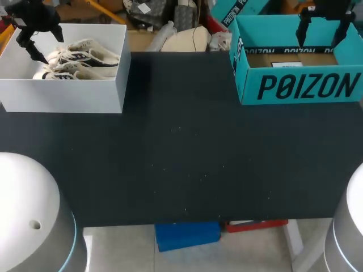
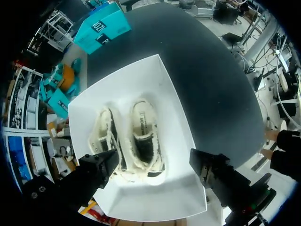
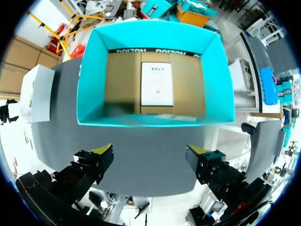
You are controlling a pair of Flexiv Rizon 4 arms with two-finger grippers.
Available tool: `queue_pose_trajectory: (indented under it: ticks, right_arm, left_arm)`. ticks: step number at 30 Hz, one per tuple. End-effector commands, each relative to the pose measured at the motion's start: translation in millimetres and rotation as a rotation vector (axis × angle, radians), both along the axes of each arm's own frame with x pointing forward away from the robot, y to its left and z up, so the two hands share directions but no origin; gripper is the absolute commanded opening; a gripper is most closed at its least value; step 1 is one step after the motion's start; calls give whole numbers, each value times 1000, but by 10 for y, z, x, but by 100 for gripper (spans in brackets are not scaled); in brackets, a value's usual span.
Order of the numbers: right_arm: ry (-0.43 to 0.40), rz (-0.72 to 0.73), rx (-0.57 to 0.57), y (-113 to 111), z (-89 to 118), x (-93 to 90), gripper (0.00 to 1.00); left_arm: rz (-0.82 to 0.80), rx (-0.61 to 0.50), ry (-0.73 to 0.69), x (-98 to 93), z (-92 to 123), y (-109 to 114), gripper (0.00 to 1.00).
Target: Take the shoe out of the shoebox, open the shoe tongue, remove and reinsert the insole, then place the shoe into the shoebox
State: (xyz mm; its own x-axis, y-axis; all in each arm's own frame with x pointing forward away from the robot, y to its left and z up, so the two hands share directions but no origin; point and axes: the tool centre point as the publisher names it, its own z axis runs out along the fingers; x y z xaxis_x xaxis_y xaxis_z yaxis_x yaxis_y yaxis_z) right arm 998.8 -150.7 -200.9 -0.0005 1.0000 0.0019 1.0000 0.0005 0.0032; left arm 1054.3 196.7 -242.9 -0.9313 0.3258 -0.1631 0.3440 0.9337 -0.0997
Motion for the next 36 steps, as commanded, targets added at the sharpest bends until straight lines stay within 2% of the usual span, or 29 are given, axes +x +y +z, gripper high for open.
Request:
queue_pose_trajectory:
  ticks: [1,3,9,11,13,14,20,22,29,31,36]
  right_arm:
    - [1,0,-1,2,5,4,100]
    - [1,0,-1,2,5,4,100]
    - [1,0,-1,2,5,4,100]
    - [1,0,-1,2,5,4,100]
    - [1,0,-1,2,5,4,100]
    - [1,0,-1,2,5,4,100]
    - [1,0,-1,2,5,4,100]
    - [1,0,-1,2,5,4,100]
    - [1,0,-1,2,5,4,100]
    - [1,0,-1,2,5,4,100]
    - [1,0,-1,2,5,4,100]
  left_arm:
    - [2,49,141,119,-87,-18,100]
    - [32,50,148,143,-146,-20,100]
    - [105,70,149,229,-357,-19,89]
    - [134,68,153,267,-442,-11,82]
    - [153,74,157,312,-525,-6,65]
    - [158,77,155,334,-559,-7,62]
    - [182,94,138,463,-739,-65,57]
    - [191,94,118,518,-795,-98,50]
    - [210,98,90,673,-983,-223,48]
    - [215,99,86,699,-1038,-252,42]
    - [229,100,86,780,-1191,-285,39]
